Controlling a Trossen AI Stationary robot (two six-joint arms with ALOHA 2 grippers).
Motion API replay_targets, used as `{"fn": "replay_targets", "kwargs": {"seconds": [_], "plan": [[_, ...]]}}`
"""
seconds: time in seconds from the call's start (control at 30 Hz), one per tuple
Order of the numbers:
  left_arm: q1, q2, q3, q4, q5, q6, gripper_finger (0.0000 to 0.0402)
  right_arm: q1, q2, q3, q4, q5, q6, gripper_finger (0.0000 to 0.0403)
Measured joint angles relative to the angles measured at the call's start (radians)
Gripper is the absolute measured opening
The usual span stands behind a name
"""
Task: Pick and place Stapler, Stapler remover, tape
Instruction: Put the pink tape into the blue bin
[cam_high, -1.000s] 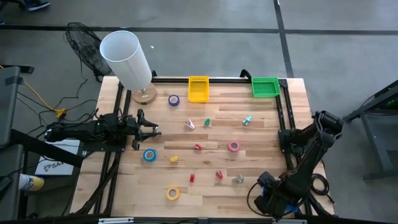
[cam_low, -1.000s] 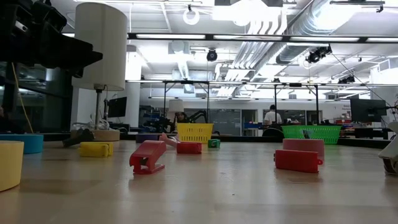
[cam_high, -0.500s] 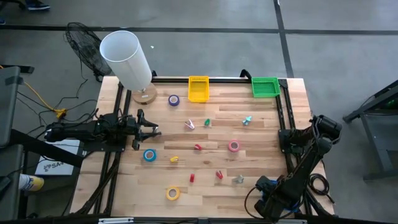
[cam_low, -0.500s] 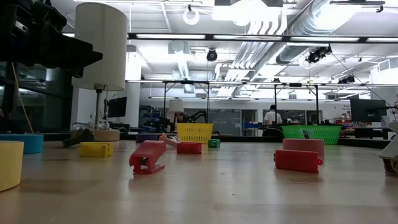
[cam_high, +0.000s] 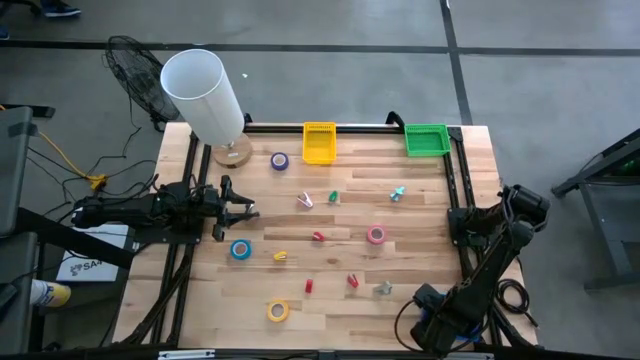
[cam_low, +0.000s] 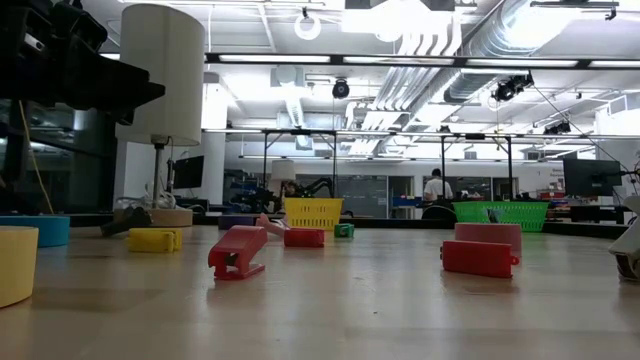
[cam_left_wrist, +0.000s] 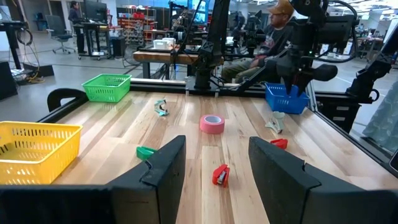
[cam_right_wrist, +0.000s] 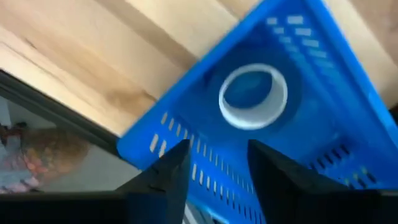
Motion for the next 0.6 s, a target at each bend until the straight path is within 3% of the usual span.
{"fn": "replay_targets", "kwargs": {"seconds": [0.13,0.3,0.6], "plan": [[0.0,0.0,0.0,0.0,0.0,0.0,0.0175,-0.007,-0.001,0.016,-0.005,-0.057,0.019,0.0175],[0.0,0.0,0.0,0.0,0.0,0.0,0.0175,-0.013,-0.046,0.037,-0.02,-0.037,0.064,0.018],[0.0,0.0,0.0,0.0,0.0,0.0,0.0175,-0.039,-0.164,0.037,-0.147,0.24,0.244,0.0181]]}}
